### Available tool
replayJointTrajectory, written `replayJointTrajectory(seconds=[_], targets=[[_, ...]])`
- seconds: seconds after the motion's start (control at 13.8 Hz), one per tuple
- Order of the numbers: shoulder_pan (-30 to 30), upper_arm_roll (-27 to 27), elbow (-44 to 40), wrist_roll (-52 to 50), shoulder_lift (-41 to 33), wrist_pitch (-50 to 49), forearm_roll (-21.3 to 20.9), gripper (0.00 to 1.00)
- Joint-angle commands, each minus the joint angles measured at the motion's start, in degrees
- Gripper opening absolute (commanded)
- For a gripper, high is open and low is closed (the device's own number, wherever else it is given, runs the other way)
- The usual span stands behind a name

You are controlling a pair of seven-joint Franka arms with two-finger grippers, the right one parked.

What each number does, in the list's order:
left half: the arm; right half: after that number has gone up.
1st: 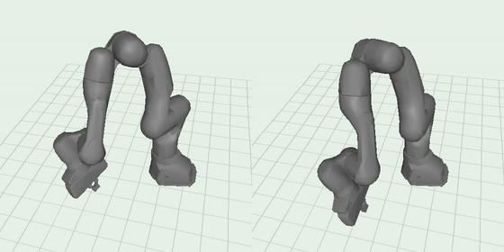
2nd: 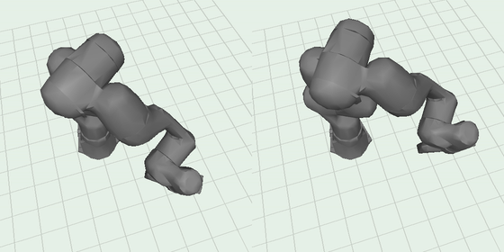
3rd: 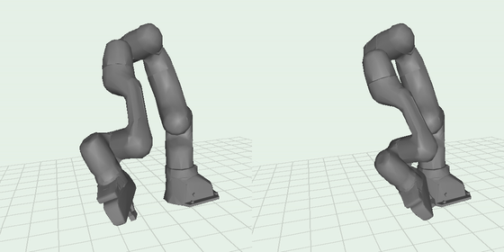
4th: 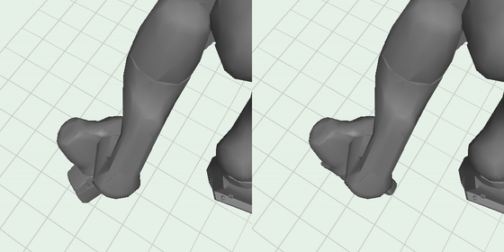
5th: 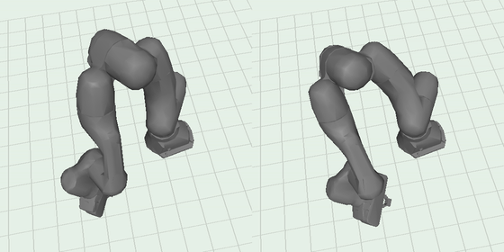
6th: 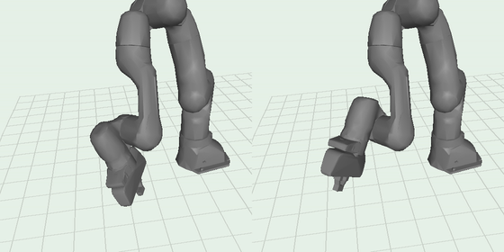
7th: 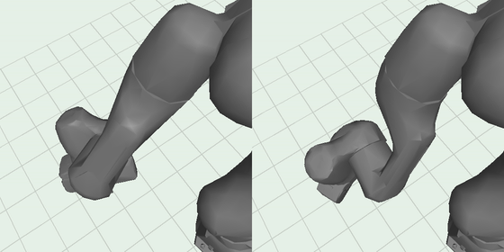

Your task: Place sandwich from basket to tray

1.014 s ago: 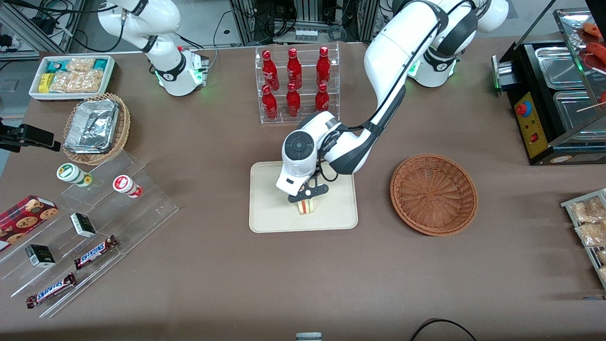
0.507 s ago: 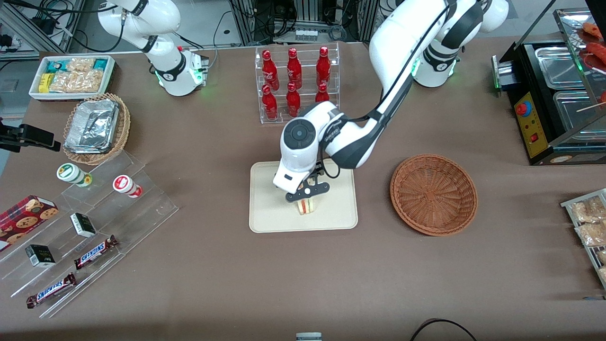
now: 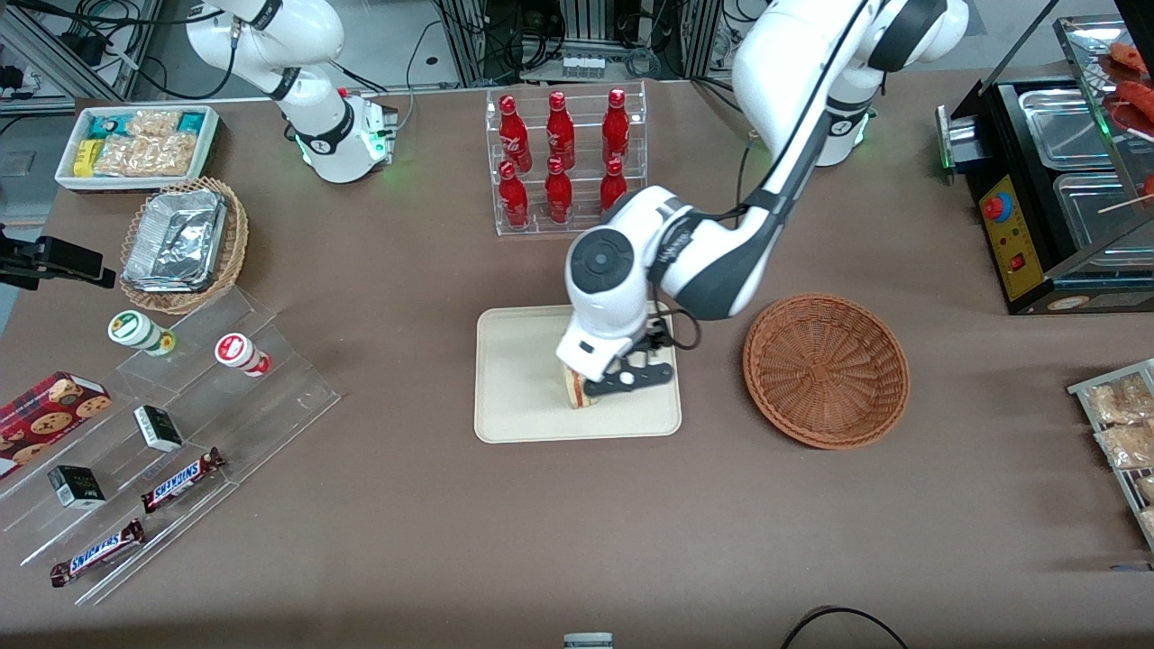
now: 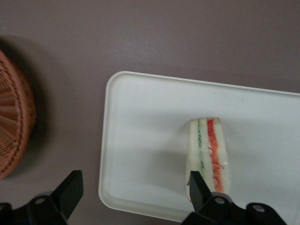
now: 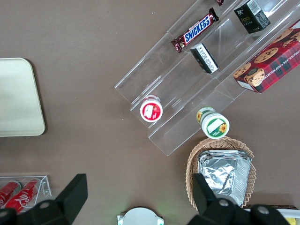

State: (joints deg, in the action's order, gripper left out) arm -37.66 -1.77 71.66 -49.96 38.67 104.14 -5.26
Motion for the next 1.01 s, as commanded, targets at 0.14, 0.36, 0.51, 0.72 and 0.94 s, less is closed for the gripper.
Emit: replayJointTrajectory(seconds=[0.14,0.36,0.51,0.72,0.94], targets=[[-0.5,10.3,5.2,15.0,-7.0,-2.3,8.0,1.0],[-0.5,14.2,7.2,20.2,-9.0,-2.5,9.2,1.0],[-0.5,14.5,7.1,20.3,-9.3,-3.4,9.7,1.0],[-0.4,17.0,8.2,21.1,-12.3,-3.9,9.8,1.0],[5.4,14.9,10.7,23.1,-16.0,-4.3,9.9,1.0]])
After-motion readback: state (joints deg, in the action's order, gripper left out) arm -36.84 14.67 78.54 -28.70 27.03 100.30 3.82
